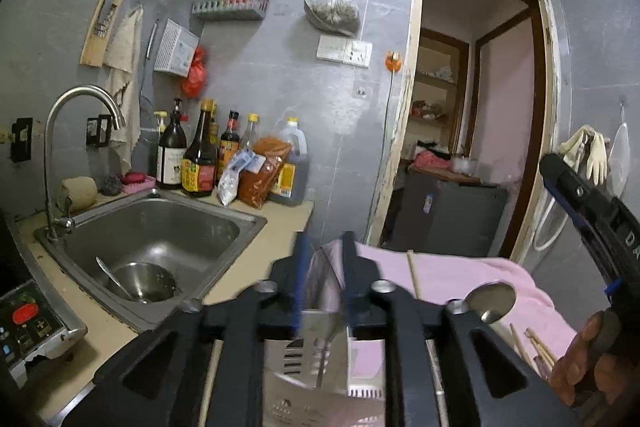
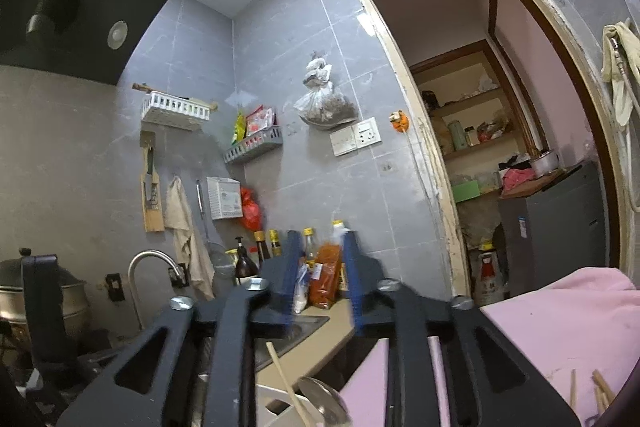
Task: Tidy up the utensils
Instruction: 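Carry the chopstick and fork to the white holder with both grippers, then release the fork into the holder with the left gripper while the right releases the chopstick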
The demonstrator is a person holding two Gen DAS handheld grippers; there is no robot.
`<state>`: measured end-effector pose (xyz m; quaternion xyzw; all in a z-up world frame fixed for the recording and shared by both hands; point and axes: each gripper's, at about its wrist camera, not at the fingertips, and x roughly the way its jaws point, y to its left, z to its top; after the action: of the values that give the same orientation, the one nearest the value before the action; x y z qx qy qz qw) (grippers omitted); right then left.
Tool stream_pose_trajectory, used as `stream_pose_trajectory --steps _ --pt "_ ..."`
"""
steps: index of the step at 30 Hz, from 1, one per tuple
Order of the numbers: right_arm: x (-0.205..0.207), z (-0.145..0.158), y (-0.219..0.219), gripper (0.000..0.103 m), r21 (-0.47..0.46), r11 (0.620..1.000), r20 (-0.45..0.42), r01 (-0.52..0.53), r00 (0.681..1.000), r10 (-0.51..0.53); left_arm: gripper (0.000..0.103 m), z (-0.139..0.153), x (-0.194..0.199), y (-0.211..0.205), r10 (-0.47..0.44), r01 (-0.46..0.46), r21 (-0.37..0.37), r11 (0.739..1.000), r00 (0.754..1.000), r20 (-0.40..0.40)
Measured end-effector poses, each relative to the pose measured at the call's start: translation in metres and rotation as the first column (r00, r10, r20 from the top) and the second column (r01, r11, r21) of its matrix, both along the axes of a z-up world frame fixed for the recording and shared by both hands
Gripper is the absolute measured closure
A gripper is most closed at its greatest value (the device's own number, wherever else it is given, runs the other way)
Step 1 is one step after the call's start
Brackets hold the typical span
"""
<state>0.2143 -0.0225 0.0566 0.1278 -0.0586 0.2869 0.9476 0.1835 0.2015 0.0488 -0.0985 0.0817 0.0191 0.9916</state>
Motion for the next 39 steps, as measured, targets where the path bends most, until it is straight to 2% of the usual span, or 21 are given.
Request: stream_pose_trajectory --steps 1,6,9,11,15,16,17,19,22,25,32,39 --pt "-0.001 0.001 -0.002 0.079 -0.002 1.0 -0.002 0.005 1.0 -0.005 0.077 0.002 -0.002 0.0 -0.007 0.007 -0.005 1.0 1.0 0.009" --pt "-0.007 0.004 -0.022 0.074 -0.013 0.999 -0.003 0.03 1.0 -0.03 0.075 0.016 -0.007 -0.005 -0.024 0.025 -0.01 1.0 0.999 0.022" --pt "-0.01 0.006 -0.036 0.067 -0.01 0.999 0.002 0.049 0.999 -0.049 0.069 0.022 -0.011 -0.011 -0.046 0.047 -0.015 0.999 0.998 0.037" --pt "-0.014 0.008 -0.048 0.057 -0.009 0.998 0.006 0.066 0.998 -0.066 0.065 0.027 -0.014 -0.018 -0.066 0.067 -0.018 0.998 0.996 0.052" --pt "-0.021 0.012 -0.073 0.041 -0.015 0.994 0.013 0.111 0.994 -0.111 0.046 0.037 -0.019 -0.037 -0.114 0.116 -0.018 0.993 0.99 0.08" --pt "-0.023 0.013 -0.079 0.031 -0.016 0.992 0.015 0.125 0.992 -0.125 0.044 0.04 -0.021 -0.042 -0.126 0.128 -0.015 0.992 0.988 0.09" --pt "-0.024 0.014 -0.085 0.026 -0.015 0.991 0.018 0.135 0.991 -0.135 0.039 0.042 -0.023 -0.049 -0.142 0.143 -0.006 0.99 0.985 0.099" --pt "-0.027 0.017 -0.096 0.023 -0.023 0.987 0.025 0.157 0.987 -0.156 0.024 0.046 -0.025 -0.062 -0.162 0.161 0.013 0.987 0.981 0.111" --pt "-0.033 0.019 -0.115 0.014 -0.048 0.98 0.037 0.193 0.981 -0.191 0.011 0.05 -0.029 -0.082 -0.187 0.183 0.041 0.982 0.974 0.131" --pt "-0.039 0.018 -0.135 0.001 -0.073 0.972 0.042 0.223 0.974 -0.22 0.004 0.051 -0.031 -0.1 -0.216 0.21 0.061 0.976 0.967 0.136" --pt "-0.049 0.009 -0.179 0.0 -0.139 0.948 0.034 0.288 0.958 -0.286 0.003 0.042 -0.024 -0.139 -0.298 0.29 0.103 0.952 0.951 0.079" --pt "-0.048 -0.009 -0.215 0.0 -0.223 0.915 -0.013 0.337 0.937 -0.349 0.003 0.015 -0.007 -0.181 -0.373 0.375 0.149 0.915 0.927 -0.043"
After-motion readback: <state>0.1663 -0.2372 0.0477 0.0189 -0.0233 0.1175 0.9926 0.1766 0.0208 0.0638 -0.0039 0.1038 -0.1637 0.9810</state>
